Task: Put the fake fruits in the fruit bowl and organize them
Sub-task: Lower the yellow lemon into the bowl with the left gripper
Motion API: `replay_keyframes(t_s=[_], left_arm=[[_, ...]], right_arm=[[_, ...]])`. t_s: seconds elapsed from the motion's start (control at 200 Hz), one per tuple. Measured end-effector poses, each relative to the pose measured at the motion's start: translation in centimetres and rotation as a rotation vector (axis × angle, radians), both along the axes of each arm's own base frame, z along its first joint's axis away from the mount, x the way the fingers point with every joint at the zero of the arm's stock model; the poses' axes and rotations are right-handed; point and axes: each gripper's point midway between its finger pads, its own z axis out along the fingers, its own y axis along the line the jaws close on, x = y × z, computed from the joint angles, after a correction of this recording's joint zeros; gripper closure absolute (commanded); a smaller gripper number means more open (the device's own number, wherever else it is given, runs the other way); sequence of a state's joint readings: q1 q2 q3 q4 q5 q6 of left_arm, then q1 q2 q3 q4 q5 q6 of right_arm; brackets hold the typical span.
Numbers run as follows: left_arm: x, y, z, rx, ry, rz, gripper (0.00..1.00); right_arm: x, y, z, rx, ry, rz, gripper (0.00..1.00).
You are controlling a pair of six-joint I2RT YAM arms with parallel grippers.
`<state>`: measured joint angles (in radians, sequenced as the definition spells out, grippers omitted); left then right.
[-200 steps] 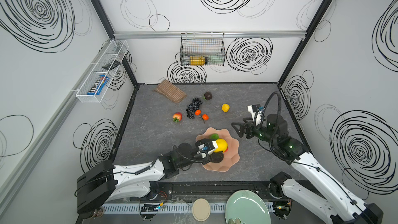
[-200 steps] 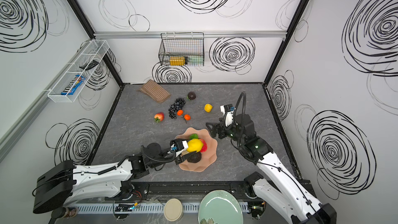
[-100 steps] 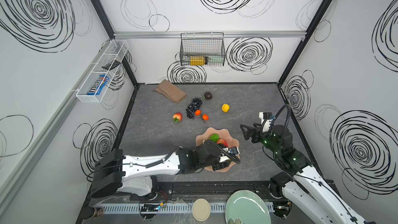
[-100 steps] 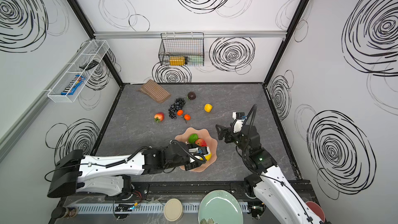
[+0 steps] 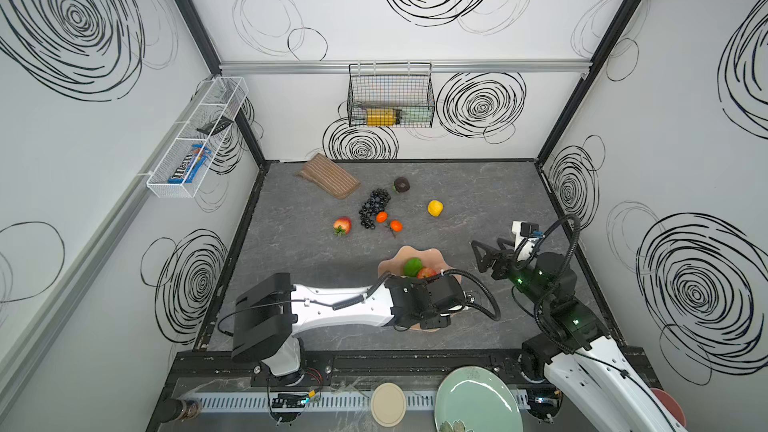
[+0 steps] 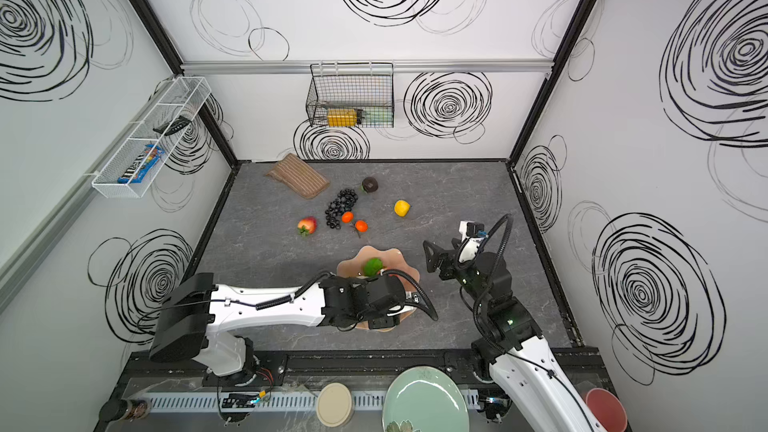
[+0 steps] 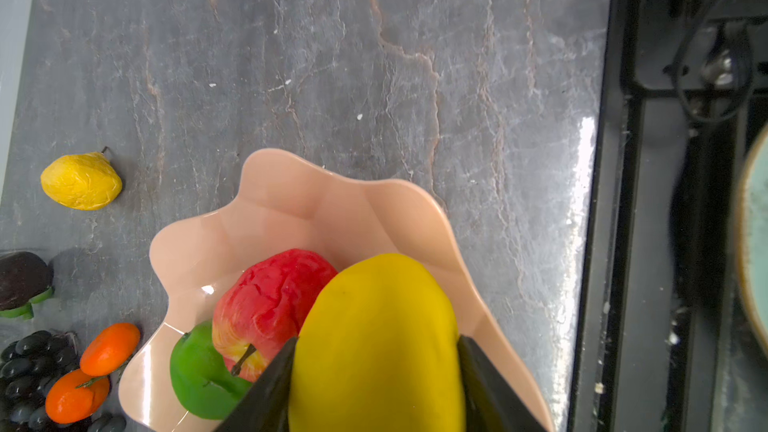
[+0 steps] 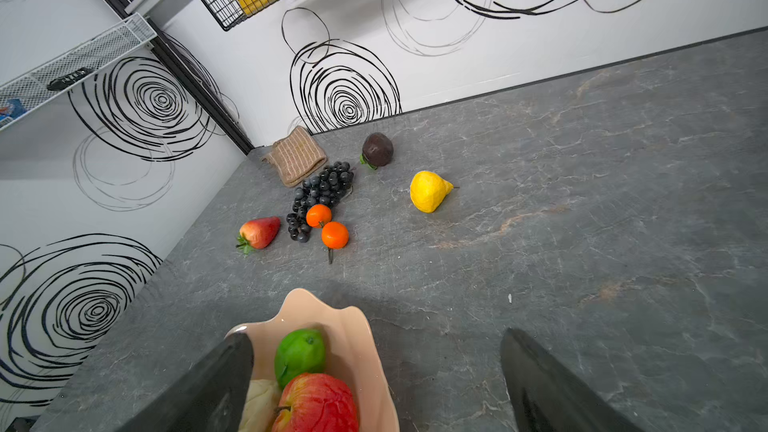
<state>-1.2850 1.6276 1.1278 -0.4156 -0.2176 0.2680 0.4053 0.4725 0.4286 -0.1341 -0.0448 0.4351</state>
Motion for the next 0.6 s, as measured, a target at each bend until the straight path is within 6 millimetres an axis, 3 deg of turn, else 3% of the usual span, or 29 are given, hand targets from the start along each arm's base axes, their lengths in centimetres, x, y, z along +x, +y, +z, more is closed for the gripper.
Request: replay_keyframes(t_s=[0.6], left_arm=[[0.3, -0.8, -1.9, 0.135, 0.022, -0.009, 0.42]], right_arm=[[0.1, -0.3, -0.9, 0.002, 0.021, -0.016, 0.02]])
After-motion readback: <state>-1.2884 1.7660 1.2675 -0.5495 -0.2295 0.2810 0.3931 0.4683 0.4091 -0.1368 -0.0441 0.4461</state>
